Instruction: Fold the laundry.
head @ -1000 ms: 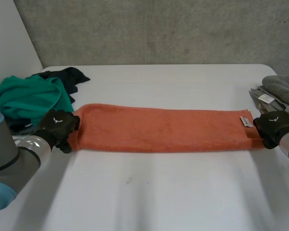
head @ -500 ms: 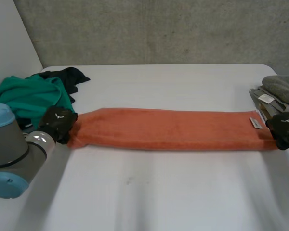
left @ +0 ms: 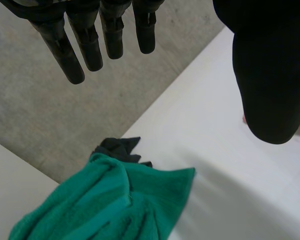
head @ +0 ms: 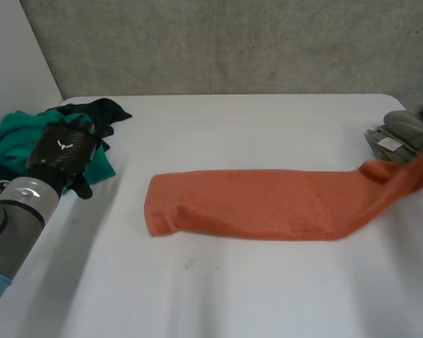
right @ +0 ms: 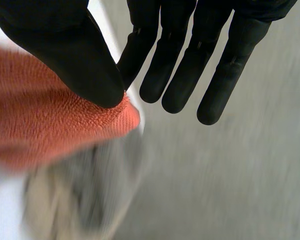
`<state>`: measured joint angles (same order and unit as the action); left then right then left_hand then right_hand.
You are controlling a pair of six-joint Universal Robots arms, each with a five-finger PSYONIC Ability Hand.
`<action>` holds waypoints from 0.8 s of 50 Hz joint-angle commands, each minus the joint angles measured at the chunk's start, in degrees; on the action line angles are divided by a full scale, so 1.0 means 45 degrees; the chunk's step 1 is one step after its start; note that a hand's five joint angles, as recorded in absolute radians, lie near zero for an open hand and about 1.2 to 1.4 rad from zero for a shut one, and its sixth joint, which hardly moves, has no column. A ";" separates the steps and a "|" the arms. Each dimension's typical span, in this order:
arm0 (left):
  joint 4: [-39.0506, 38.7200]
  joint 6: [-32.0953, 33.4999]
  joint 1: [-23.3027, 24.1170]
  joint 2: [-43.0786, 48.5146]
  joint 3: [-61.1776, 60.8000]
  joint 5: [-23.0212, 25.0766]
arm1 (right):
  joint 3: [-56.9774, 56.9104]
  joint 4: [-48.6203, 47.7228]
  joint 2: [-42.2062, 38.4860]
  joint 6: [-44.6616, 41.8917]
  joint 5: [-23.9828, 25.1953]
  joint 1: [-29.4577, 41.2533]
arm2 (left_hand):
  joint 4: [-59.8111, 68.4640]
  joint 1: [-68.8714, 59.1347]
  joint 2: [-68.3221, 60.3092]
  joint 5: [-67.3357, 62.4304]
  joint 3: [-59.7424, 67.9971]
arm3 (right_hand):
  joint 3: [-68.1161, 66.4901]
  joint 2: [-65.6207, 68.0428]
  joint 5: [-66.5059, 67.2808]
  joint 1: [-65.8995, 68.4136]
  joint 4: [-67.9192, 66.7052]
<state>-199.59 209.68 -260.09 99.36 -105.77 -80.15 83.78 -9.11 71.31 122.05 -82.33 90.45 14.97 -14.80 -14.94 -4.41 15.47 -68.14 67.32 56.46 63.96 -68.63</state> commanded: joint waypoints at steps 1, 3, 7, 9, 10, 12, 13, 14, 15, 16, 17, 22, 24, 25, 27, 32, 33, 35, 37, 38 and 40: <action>-0.0021 -0.0092 0.0102 -0.0440 -0.0051 -0.0001 | -0.1352 -0.0687 -0.0550 0.0047 0.0910 0.5226 | -0.0198 0.0160 0.0190 0.0072 -0.0309 | -0.2637 0.2818 0.3009 0.3564 -0.2526; -0.0021 -0.0092 0.0141 -0.0440 -0.0051 -0.0001 | -0.1879 -0.1274 -0.1682 0.0027 0.1750 0.6984 | -0.0198 0.0160 0.0190 0.0072 -0.0309 | -0.2637 0.2818 0.3009 0.3564 -0.2526; -0.0041 -0.0170 0.0200 -0.0421 -0.0032 -0.0001 | -0.2816 -0.1549 -0.3655 0.0066 0.2728 0.9018 | -0.0198 0.0160 0.0190 0.0072 -0.0309 | -0.2637 0.2818 0.3009 0.3564 -0.2526; -0.0060 -0.0228 0.0278 -0.0401 -0.0032 -0.0001 | -0.3109 -0.1413 -0.4377 0.0027 0.2924 0.9546 | -0.0198 0.0160 0.0190 0.0072 -0.0309 | -0.2637 0.2818 0.3009 0.3564 -0.2526; -0.0079 -0.0326 0.0394 -0.0382 -0.0012 -0.0001 | -0.3343 -0.1199 -0.5096 0.0007 0.3002 0.9935 | -0.0272 0.0234 0.0264 0.0146 -0.0383 | -0.2637 0.2818 0.3009 0.3564 -0.2526; -0.0099 -0.0443 0.0532 -0.0324 0.0027 -0.0001 | -0.3617 -0.0945 -0.5706 0.0007 0.2983 1.0211 | -0.0273 0.0235 0.0265 0.0147 -0.0384 | -0.2637 0.2818 0.3009 0.3564 -0.2526; -0.0118 -0.0482 0.0610 -0.0265 0.0066 -0.0001 | -0.3928 -0.0653 -0.6173 0.0027 0.2925 1.0367 | -0.0273 0.0235 0.0265 0.0147 -0.0384 | -0.2637 0.2818 0.3009 0.3564 -0.2526; -0.0119 -0.0541 0.0726 -0.0187 0.0143 -0.0001 | -0.4086 -0.0515 -0.6313 0.0046 0.2809 1.0408 | -0.0273 0.0235 0.0265 0.0147 -0.0384 | -0.2637 0.2818 0.3009 0.3564 -0.2526; -0.0138 -0.0580 0.0786 -0.0148 0.0183 -0.0001 | -0.4165 -0.0456 -0.6373 0.0104 0.2634 1.0447 | -0.0310 0.0272 0.0302 0.0184 -0.0421 | 0.0311 -0.0130 0.0062 0.0617 0.0422; -0.0158 -0.0580 0.0844 -0.0089 0.0203 -0.0001 | -0.4204 -0.0416 -0.6373 0.0202 0.2381 1.0408 | -0.0384 0.0346 0.0376 0.0258 -0.0495 | 0.5632 -0.5451 -0.5259 -0.4704 0.5743; -0.0177 -0.0580 0.0903 -0.0031 0.0241 -0.0001 | -0.4166 -0.0377 -0.6315 0.0377 0.1701 1.0331 | -0.0422 0.0384 0.0414 0.0296 -0.0533 | 1.2919 -1.2738 -1.2546 -1.1991 1.3030; -0.0197 -0.0678 0.1663 0.0301 0.1020 -0.0059 | -0.3542 -0.0241 -0.5517 0.3028 -0.0042 1.0193 | -0.0422 0.0385 0.0414 0.0296 -0.0533 | 1.2919 -1.2738 -1.2546 -1.1991 1.3030; -0.0177 -0.0717 0.1918 0.0418 0.1276 -0.0059 | -0.3152 -0.0104 -0.4795 0.4240 -0.0219 0.9979 | -0.0422 0.0385 0.0414 0.0296 -0.0533 | 1.2919 -1.2738 -1.2546 -1.1991 1.3030; -0.0177 -0.0756 0.2035 0.0458 0.1354 -0.0078 | -0.2628 0.0148 -0.4095 0.5290 -0.0316 0.9630 | -0.0422 0.0385 0.0414 0.0296 -0.0533 | 1.2919 -1.2738 -1.2546 -1.1991 1.3030; -0.0177 -0.0815 0.2367 0.0575 0.1589 -0.0079 | -0.1962 0.0539 -0.3447 0.6214 -0.0317 0.9121 | -0.0422 0.0385 0.0414 0.0296 -0.0533 | 1.2919 -1.2738 -1.2546 -1.1991 1.3030; -0.0197 -0.0951 0.2875 0.1238 0.1882 -0.0020 | 0.0304 0.1440 -0.2526 0.7449 -0.0376 0.7149 | -0.0422 0.0385 0.0414 0.0296 -0.0533 | 1.2919 -1.2738 -1.2546 -1.1991 1.3030; -0.0197 -0.0952 0.3011 0.1433 0.1940 -0.0020 | 0.0617 0.1420 -0.2487 0.7391 -0.0395 0.6876 | -0.0422 0.0385 0.0414 0.0296 -0.0533 | 1.2919 -1.2738 -1.2546 -1.1991 1.3030; -0.0197 -0.0893 0.3577 0.2116 0.2233 -0.0039 | 0.1418 0.1187 -0.2428 0.7021 -0.0512 0.5997 | -0.0385 0.0348 0.0377 0.0259 -0.0496 | 1.2919 -1.2738 -1.2546 -1.1991 1.3030; -0.0158 -0.0854 0.3948 0.2604 0.2486 -0.0078 | 0.1868 0.0894 -0.2389 0.6631 -0.0552 0.5508 | -0.0385 0.0347 0.0377 0.0259 -0.0496 | 1.1196 -1.1015 -1.0823 -1.0269 1.1307; -0.0119 -0.0854 0.4182 0.2993 0.2759 -0.0195 | 0.2237 0.0545 -0.2389 0.6164 -0.0610 0.5138 | -0.0385 0.0347 0.0377 0.0259 -0.0496 | 0.7073 -0.6892 -0.6700 -0.6146 0.7184; -0.0041 -0.0893 0.4321 0.3289 0.2956 -0.0215 | 0.2493 0.0172 -0.2389 0.5635 -0.0707 0.4862 | -0.0347 0.0310 0.0339 0.0222 -0.0458 | 0.2344 -0.2163 -0.1972 -0.1417 0.2455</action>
<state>-200.37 205.62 -244.15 108.64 -95.52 -80.47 89.69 -4.07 60.77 153.97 -84.73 117.99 13.92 -14.80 -14.12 -3.52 14.35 -22.84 24.04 13.30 23.66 -22.91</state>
